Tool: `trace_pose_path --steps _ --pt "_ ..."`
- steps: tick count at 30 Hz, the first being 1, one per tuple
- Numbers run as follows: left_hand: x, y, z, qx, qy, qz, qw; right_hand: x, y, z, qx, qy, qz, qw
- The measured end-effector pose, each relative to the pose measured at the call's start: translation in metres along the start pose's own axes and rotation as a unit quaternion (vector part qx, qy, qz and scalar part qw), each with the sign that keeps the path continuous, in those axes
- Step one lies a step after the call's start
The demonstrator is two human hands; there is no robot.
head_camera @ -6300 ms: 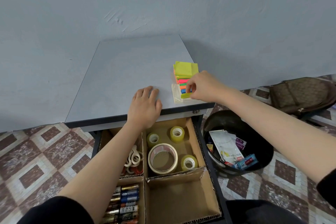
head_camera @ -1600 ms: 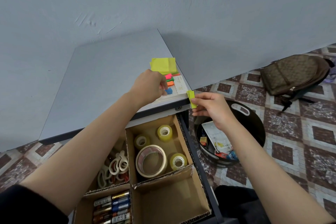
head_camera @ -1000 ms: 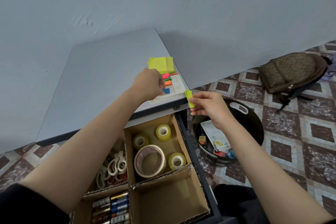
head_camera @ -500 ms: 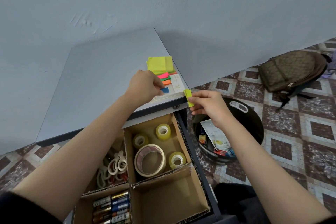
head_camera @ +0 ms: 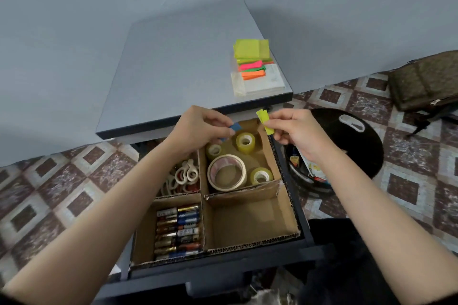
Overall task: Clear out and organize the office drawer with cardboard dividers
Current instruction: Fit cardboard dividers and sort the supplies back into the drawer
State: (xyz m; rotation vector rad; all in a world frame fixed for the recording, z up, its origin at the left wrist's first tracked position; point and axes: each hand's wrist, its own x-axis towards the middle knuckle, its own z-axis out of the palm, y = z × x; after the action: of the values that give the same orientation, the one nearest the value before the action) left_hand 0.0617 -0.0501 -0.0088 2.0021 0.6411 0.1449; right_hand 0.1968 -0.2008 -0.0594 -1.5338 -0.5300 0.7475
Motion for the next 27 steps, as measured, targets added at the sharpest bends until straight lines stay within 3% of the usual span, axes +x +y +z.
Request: trace_pose_path --steps 5,9,18,24,27 --pt "-0.033 -0.041 0.014 0.087 -0.081 -0.065 0.991 -0.015 0.021 0.027 -0.094 -0.061 0.022 0.993" --pt "-0.040 -0.066 0.034 0.148 -0.113 -0.091 0.978 -0.011 0.031 0.043 -0.103 -0.088 0.018 0.991" --pt "-0.039 -0.067 0.058 0.249 -0.204 -0.006 0.947 0.017 0.043 0.053 -0.100 -0.113 0.024 0.988" --pt "-0.051 -0.097 0.082 0.282 -0.343 -0.054 0.894 0.030 0.050 0.051 -0.077 -0.121 0.027 0.989" --pt "-0.045 -0.107 0.089 0.305 -0.344 -0.076 0.885 0.032 0.058 0.054 -0.087 -0.134 0.037 0.987"
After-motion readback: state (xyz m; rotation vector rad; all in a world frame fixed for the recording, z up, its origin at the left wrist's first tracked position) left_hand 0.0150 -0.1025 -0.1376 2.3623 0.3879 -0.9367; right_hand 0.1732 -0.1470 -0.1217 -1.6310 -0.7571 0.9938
